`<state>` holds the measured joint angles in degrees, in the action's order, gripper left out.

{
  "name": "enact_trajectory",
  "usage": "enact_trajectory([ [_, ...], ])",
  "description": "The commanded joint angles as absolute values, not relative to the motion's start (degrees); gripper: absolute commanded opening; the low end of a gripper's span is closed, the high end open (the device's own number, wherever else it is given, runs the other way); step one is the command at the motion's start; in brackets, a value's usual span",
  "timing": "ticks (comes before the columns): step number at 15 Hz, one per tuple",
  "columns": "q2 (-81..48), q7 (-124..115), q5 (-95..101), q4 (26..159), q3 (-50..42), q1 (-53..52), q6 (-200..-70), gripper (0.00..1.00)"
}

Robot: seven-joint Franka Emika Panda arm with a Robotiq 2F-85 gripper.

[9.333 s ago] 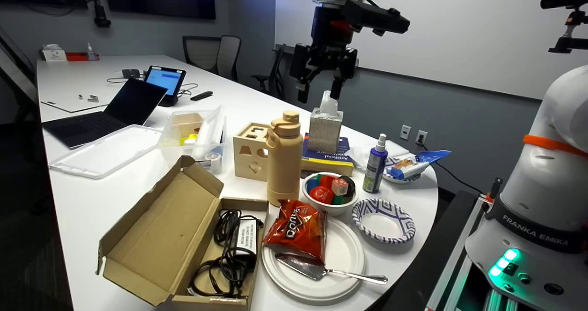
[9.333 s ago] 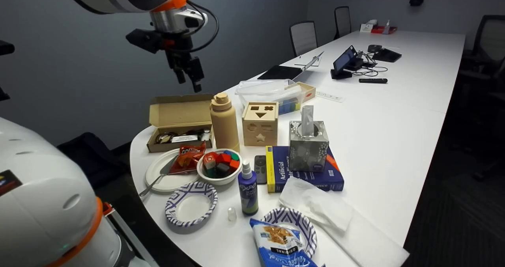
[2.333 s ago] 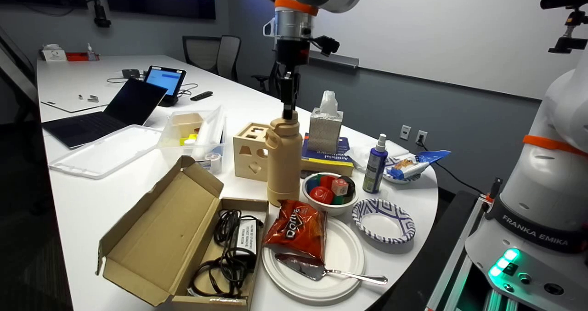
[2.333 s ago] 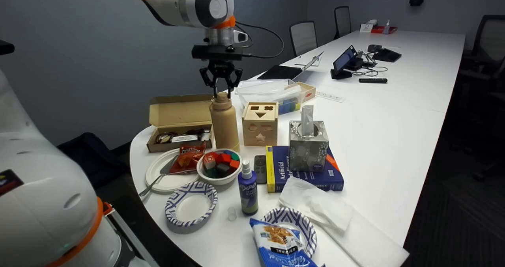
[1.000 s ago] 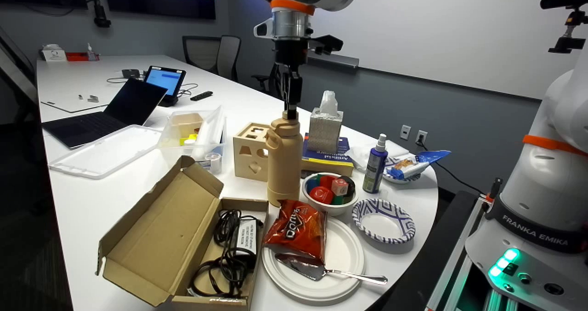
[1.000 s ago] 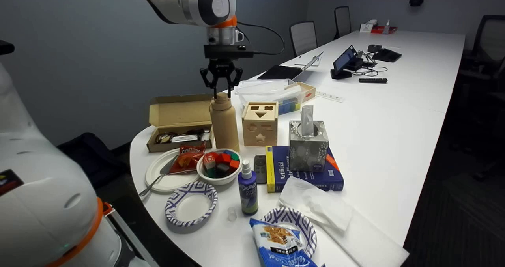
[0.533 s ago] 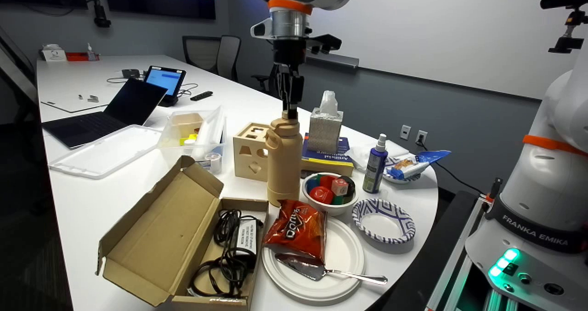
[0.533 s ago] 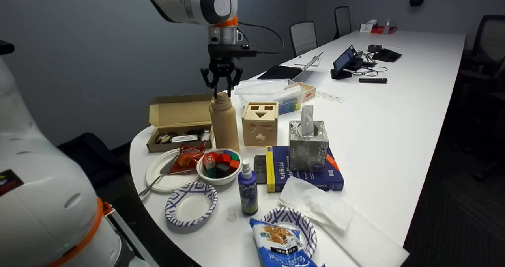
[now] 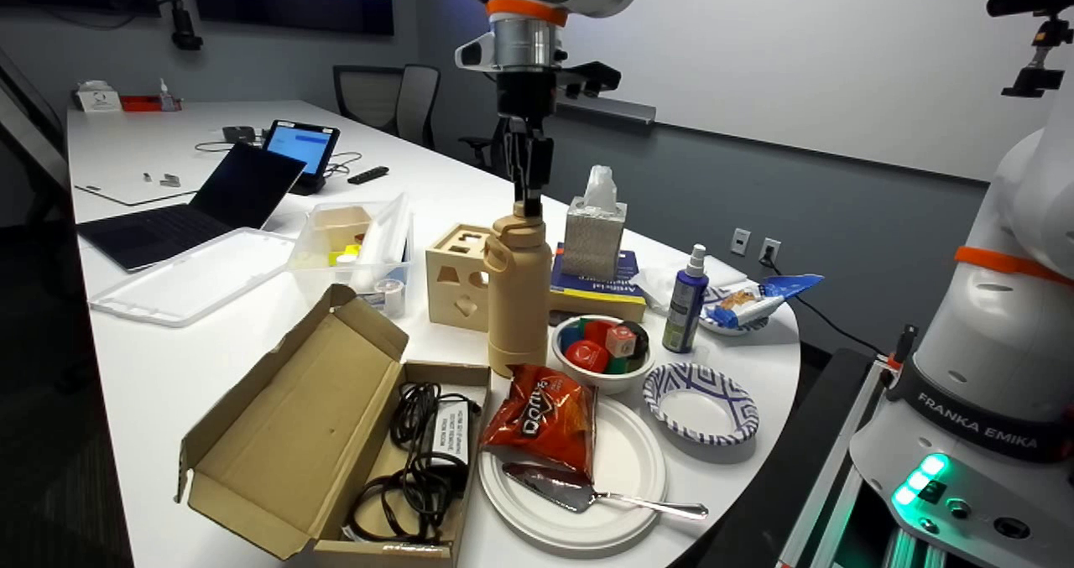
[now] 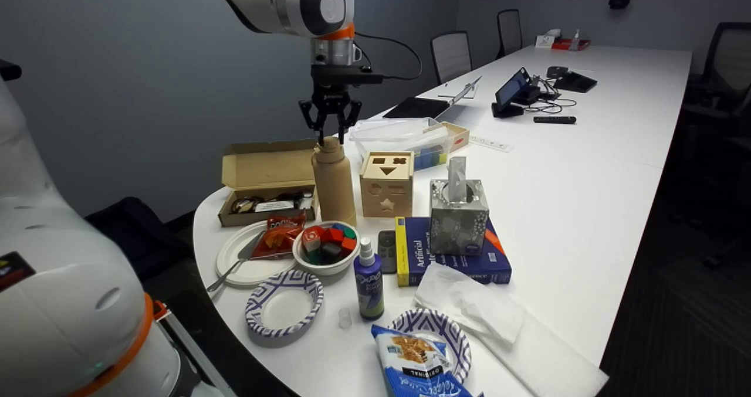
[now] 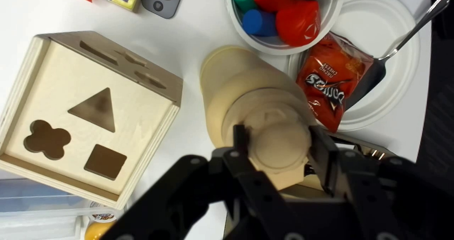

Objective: Unscrew the bottle's cap

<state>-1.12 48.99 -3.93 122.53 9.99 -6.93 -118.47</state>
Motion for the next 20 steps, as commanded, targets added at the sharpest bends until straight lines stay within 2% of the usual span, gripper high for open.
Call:
enact_trajectory([
  [1, -3.0, 49.7, -4.3, 121.2, 9.7, -7.5, -117.4, 0.21],
  [2, -2.9, 49.5, -4.3, 121.2, 9.7, -7.5, -117.4, 0.21],
  [3, -2.8, 49.4, -4.4, 121.1, 9.7, -7.5, -117.3, 0.56],
  [4, -2.7, 49.2, -4.2, 121.1, 9.7, -7.5, -117.3, 0.73],
  [8, -2.8, 48.8, -3.8, 120.9, 9.7, -7.4, -116.5, 0.99],
  [20, -2.6, 42.7, -3.5, 116.6, 8.9, -7.0, -111.4, 1.0],
])
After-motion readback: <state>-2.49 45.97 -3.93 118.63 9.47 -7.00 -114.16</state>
